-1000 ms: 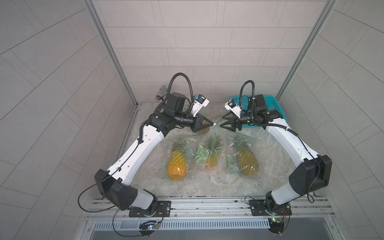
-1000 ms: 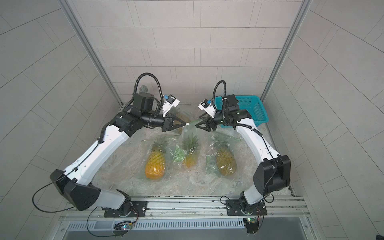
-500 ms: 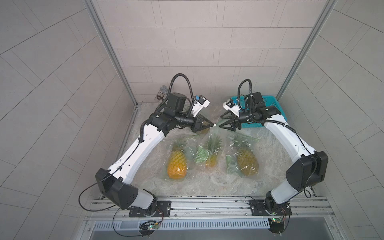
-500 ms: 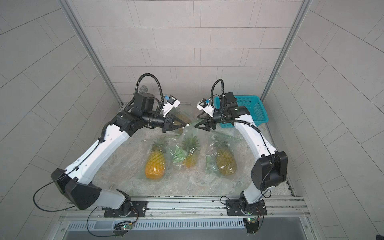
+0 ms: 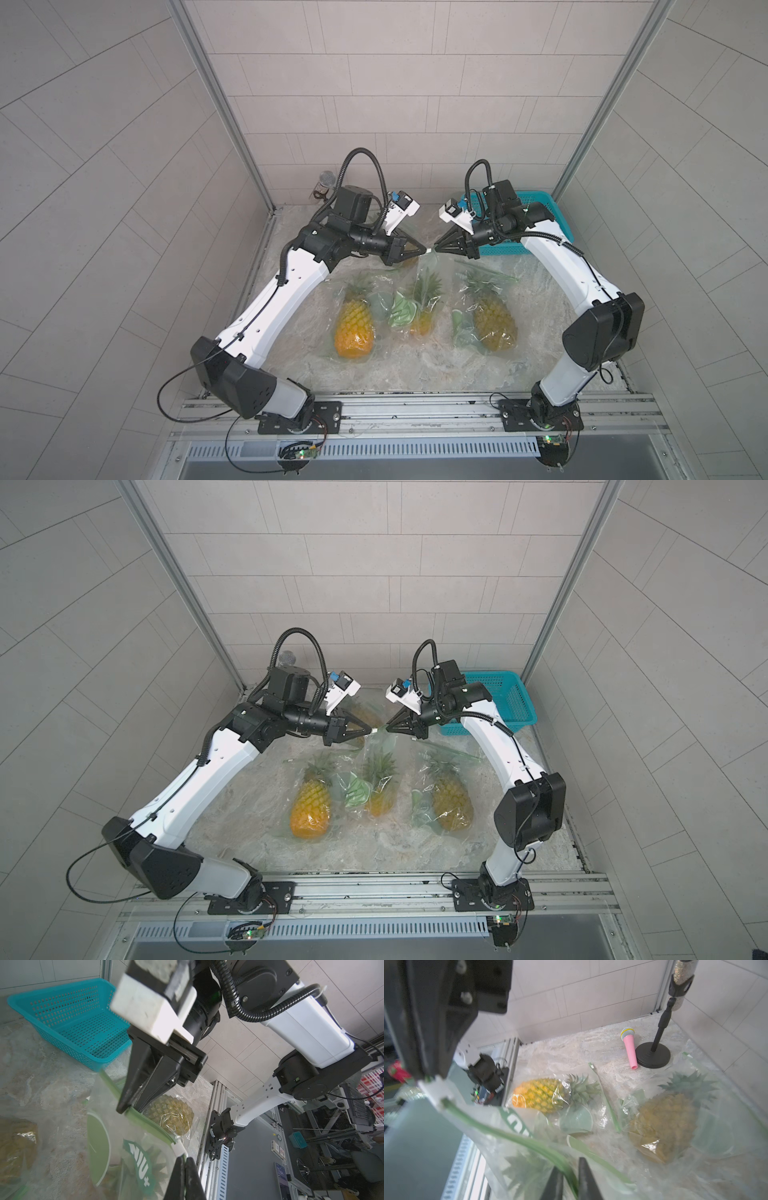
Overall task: Open the zip-top bag and take out the pineapple
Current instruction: Adjust the zipper food storage bag at the center of the board.
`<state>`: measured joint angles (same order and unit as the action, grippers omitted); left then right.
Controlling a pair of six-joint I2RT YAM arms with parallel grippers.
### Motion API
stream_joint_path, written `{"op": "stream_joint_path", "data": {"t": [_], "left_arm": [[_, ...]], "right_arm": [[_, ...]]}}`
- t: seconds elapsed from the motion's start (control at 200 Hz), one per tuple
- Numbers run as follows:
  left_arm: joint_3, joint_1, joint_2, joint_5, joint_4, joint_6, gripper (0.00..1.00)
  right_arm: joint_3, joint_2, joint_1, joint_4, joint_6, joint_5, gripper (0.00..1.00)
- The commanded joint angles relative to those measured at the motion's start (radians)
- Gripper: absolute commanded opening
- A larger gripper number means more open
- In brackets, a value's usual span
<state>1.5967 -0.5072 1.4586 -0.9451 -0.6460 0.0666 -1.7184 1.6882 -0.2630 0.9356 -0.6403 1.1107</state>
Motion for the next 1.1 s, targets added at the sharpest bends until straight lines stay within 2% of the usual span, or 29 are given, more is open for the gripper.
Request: {"op": "stream_joint_path", "data": {"t": [0.0, 0.1, 0.19, 0.525, 0.77, 0.906, 0.976, 1.096], "left_arm": [[0.022, -0.003, -0.033, 0.038, -0.023, -0.045, 0.00], [0.003, -0.002, -0.057, 0.099, -0.023, -0.054, 0.00], [-0.028, -0.001, -0.087, 0.153, 0.000, -0.049, 0.00], [-0.220, 0.011, -0.211, 0.273, 0.142, 0.008, 0.00], [-0.356, 0.030, -0.284, 0.277, 0.256, 0.040, 0.00], [-0.383, 0.039, -0.299, 0.252, 0.274, 0.034, 0.00], [-0.394, 0.042, -0.305, 0.241, 0.278, 0.026, 0.00], [-0.409, 0.044, -0.315, 0.226, 0.289, 0.012, 0.00]], "right_arm": [[-0.010, -0.058, -0.002, -0.020, 0.039, -0.017, 0.00], [0.035, -0.132, -0.009, -0.106, 0.127, -0.090, 0.00], [0.070, -0.193, -0.030, -0.126, 0.148, -0.187, 0.00], [0.086, -0.266, -0.103, 0.011, 0.179, -0.378, 0.00], [0.176, -0.324, -0.152, -0.049, 0.245, -0.393, 0.00], [0.197, -0.347, -0.156, -0.082, 0.283, -0.376, 0.09], [0.197, -0.360, -0.156, -0.091, 0.297, -0.363, 0.23], [0.201, -0.377, -0.157, -0.127, 0.315, -0.351, 0.33]]}}
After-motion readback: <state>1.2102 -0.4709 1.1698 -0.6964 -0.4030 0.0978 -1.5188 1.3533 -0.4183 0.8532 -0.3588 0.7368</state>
